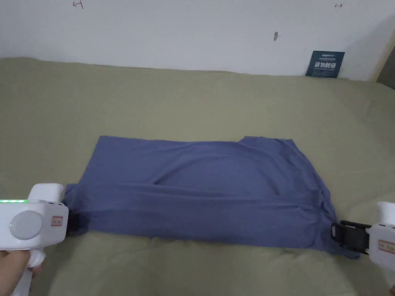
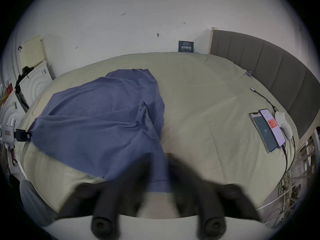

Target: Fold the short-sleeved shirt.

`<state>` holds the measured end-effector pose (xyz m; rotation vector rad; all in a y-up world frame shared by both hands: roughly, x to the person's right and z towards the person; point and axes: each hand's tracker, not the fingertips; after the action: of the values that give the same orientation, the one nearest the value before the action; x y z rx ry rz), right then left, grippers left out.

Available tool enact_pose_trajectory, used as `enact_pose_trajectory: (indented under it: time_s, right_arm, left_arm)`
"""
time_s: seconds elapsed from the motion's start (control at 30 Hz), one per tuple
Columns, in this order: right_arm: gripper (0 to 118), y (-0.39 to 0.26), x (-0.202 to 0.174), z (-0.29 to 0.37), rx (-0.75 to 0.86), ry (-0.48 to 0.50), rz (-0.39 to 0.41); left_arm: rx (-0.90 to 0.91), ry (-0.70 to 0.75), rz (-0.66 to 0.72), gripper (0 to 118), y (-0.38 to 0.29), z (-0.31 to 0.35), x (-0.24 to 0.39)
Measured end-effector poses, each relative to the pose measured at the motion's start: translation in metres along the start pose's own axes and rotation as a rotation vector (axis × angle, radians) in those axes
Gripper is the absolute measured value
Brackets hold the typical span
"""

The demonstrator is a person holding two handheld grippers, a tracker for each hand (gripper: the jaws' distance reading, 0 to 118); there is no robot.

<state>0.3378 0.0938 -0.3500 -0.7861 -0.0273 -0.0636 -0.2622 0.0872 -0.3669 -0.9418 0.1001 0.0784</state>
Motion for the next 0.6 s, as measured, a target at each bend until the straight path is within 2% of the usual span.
enact_pose_trajectory:
  time_s: [0.03, 0.17, 0.2, 0.27, 0.3, 0.33, 0.43, 0.6]
  right_arm:
    - [118, -0.001, 0.002, -0.007, -0.047, 0.013, -0.017]
    - [107, -0.002, -0.003, -0.024, -0.066, 0.009, 0.011]
    - [98, -0.002, -0.002, -0.029, -0.088, 0.008, 0.011]
    - [19, -0.004, -0.003, -0.032, -0.097, 0.017, 0.011]
    - [10, -0.008, -0.004, -0.031, -0.096, 0.024, 0.012]
    - [9, -0.009, -0.006, -0.027, -0.076, 0.044, 0.007]
    - [9, -0.007, -0.014, -0.011, -0.054, 0.022, 0.055]
    - [9, -0.005, -0.013, 0.023, -0.02, 0.036, 0.061]
  left_arm:
    - [-0.003, 0.012, -0.007, 12, 0.0, -0.001, 0.001]
    - [0.006, 0.023, -0.017, 12, -0.001, 0.002, 0.005]
    - [0.003, 0.016, -0.007, 12, -0.001, 0.002, 0.004]
    - [-0.003, 0.002, 0.016, 12, 0.001, 0.004, 0.0]
    - [0.0, 0.001, 0.015, 12, 0.001, 0.007, 0.001]
    - [0.003, 0.0, 0.011, 12, 0.002, 0.01, 0.002]
    - [0.03, 0.005, 0.002, 12, 0.002, 0.025, 0.004]
    - [0.043, 0.0, -0.002, 11, -0.003, 0.048, -0.001]
